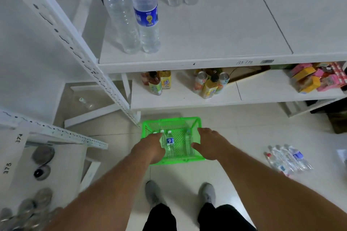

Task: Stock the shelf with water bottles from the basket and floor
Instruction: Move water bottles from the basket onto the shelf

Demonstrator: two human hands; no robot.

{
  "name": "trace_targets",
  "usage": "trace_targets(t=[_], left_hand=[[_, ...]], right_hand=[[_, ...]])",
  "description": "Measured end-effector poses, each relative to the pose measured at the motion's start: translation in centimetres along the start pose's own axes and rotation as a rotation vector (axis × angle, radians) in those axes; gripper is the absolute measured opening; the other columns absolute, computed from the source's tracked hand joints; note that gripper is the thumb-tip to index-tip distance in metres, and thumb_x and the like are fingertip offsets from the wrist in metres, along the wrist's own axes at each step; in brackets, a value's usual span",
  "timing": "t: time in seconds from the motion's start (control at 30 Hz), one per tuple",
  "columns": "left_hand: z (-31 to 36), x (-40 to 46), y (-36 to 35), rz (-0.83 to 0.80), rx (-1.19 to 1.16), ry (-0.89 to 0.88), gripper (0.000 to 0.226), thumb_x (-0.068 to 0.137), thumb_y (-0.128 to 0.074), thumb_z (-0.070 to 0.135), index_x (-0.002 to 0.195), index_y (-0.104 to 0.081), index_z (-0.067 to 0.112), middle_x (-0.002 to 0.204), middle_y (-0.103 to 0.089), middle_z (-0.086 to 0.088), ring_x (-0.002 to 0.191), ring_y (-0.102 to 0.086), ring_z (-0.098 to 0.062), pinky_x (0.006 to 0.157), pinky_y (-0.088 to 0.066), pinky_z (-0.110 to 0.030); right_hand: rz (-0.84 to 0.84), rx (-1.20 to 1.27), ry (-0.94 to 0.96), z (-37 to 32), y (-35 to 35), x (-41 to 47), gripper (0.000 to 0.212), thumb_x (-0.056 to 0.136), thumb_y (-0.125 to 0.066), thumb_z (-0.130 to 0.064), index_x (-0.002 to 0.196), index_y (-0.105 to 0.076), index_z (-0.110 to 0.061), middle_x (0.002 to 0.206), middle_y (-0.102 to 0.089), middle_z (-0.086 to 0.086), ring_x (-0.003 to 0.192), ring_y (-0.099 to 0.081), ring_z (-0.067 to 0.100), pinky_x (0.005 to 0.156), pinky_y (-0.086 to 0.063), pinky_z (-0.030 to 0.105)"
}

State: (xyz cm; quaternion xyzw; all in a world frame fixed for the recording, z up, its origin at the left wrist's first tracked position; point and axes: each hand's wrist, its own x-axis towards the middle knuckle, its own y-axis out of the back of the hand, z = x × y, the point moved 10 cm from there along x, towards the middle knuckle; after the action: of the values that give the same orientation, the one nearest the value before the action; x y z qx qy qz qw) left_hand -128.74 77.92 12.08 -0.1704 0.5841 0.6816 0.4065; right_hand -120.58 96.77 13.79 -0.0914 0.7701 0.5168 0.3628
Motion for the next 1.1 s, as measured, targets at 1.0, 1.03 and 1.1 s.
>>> trace_targets(t=[1.0,1.03,1.1], left_hand=[[-12.9,50.1,-40.4,0.02,-0.376,0.253,0.065,0.088,-0.065,0.025,0.145,-0.039,0.015,0.144,-0.049,-0.012,0.099,-0.067,-0.032,0.078,-0.051,-0.03],[-13.0,50.9,-41.0,0.029,-0.374,0.252,0.066,0.088,-0.065,0.026,0.147,-0.037,0.016,0.145,-0.049,-0.012,0.103,-0.067,-0.032,0.083,-0.052,-0.031],[-12.7,51.9,-42.2,0.025,-0.369,0.246,0.067,0.088,-0.065,0.028,0.148,-0.035,0.017,0.143,-0.051,-0.012,0.11,-0.064,-0.032,0.094,-0.051,-0.035]], right_hand=[[-0.083,0.292,-0.285,17.3,-40.8,52.3,0.047,0.1,-0.05,-0.025,0.139,-0.042,-0.001,0.134,-0.055,0.022,0.121,-0.055,0.036,0.091,-0.044,0.032],[-0.07,0.296,-0.302,17.5,-41.3,53.0,0.046,0.099,-0.05,-0.023,0.139,-0.041,-0.001,0.133,-0.055,0.021,0.121,-0.056,0.036,0.09,-0.044,0.031],[-0.052,0.313,-0.357,17.9,-42.5,53.7,0.052,0.096,-0.053,-0.019,0.142,-0.037,-0.002,0.136,-0.055,0.018,0.124,-0.055,0.035,0.093,-0.045,0.03]])
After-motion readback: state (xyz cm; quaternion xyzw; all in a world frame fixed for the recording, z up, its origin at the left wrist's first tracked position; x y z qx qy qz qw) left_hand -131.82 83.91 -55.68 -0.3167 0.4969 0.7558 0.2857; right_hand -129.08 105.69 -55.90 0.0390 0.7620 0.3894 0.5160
